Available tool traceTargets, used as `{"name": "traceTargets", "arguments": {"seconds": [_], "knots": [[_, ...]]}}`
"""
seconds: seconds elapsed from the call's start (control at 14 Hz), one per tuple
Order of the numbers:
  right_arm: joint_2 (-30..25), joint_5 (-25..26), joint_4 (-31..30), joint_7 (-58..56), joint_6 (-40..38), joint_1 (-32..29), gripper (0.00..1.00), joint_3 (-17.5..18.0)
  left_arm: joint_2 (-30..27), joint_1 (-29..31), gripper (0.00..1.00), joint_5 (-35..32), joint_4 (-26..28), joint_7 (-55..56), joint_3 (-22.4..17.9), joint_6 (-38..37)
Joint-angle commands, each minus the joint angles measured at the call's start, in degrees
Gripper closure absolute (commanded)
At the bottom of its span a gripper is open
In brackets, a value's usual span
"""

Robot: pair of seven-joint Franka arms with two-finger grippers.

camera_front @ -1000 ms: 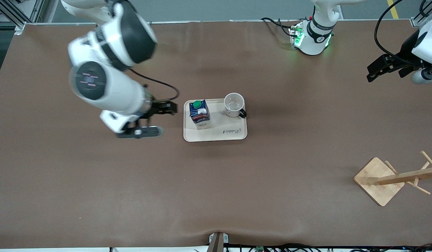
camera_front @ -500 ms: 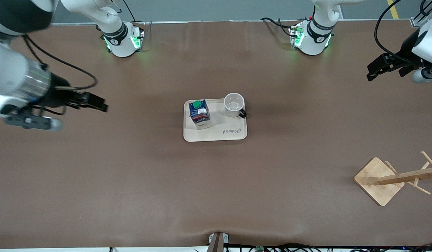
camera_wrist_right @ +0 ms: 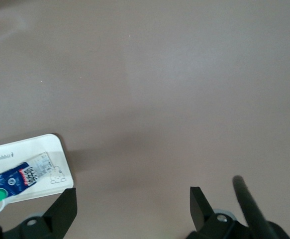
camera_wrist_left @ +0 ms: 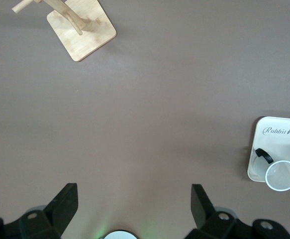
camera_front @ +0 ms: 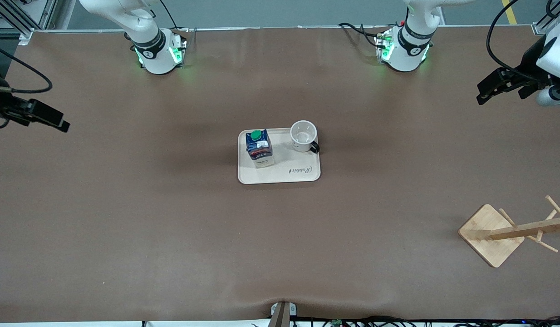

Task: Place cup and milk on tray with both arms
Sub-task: 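Open the right gripper and withdraw it from the tray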

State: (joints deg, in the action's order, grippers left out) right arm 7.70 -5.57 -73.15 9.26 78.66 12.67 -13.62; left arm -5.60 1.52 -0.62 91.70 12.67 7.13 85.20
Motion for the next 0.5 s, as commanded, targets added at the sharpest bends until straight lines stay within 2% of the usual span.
{"name": "traceTargets", "arguments": {"seconds": [0.0,0.21,0.43], "knots": [[-6.81,1.7,-8.05,-7.22,2.56,-2.47,0.0,0.88,1.02,-0.38,0.0,0.54,-1.0,0.86,-0.1,-0.65],[-9.27,6.44,-10.6,-13.2,2.47,-3.7,0.0,0.88,0.68,-0.03,0.0,0.88,-1.44,0.95,0.16,-0.74],[-10.77,6.45,-11.13,-13.92,0.98,-6.17,0.0,0.88,0.5,0.24,0.0,0.62,-1.79,0.34,-0.27,-0.82]]}}
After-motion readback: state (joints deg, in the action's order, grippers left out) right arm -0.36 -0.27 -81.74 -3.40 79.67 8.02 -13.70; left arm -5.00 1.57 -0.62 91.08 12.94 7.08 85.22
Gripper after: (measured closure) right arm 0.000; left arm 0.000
